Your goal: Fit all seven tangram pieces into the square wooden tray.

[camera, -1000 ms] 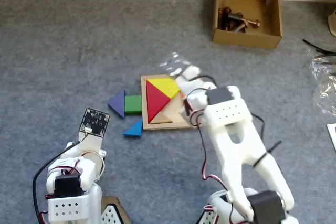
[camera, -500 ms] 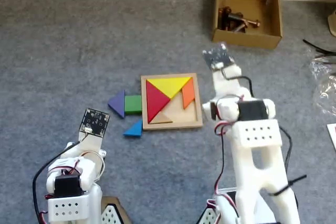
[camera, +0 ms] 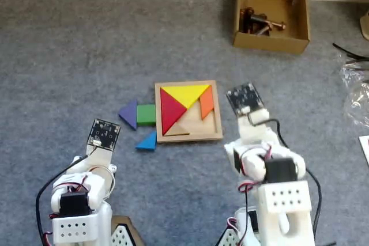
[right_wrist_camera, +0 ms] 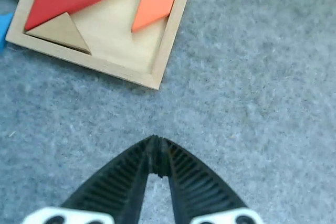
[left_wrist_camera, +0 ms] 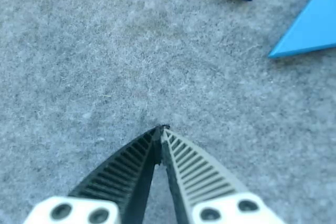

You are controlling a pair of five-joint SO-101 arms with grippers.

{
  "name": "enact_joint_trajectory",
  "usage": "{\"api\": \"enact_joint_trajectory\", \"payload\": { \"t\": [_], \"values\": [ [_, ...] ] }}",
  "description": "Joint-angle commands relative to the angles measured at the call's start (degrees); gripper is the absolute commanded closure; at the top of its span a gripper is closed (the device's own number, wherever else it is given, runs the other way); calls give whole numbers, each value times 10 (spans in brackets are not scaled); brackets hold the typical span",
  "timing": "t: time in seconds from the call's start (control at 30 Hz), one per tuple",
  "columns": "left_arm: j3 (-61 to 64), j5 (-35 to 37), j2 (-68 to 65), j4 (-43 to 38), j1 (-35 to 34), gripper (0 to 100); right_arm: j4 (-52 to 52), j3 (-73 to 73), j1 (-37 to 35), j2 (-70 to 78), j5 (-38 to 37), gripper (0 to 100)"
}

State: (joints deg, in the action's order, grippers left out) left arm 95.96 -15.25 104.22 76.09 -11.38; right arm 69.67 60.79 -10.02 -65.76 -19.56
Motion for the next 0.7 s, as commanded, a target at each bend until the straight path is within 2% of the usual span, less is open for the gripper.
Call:
{"api": "enact_joint_trajectory", "payload": {
  "t": [0.0, 0.17, 0.6, 0.67],
  "values": [
    [12, 4, 4, 4, -7, 986, -17, 33, 29, -64, 6, 994],
    [12, 4, 4, 4, -7, 986, -43, 92, 66, -77, 6, 994],
    [12, 4, 4, 4, -6, 986, -43, 143, 65, -80, 7, 994],
    [12, 4, 4, 4, -6, 986, -43, 147, 65, -80, 30, 994]
  ]
}}
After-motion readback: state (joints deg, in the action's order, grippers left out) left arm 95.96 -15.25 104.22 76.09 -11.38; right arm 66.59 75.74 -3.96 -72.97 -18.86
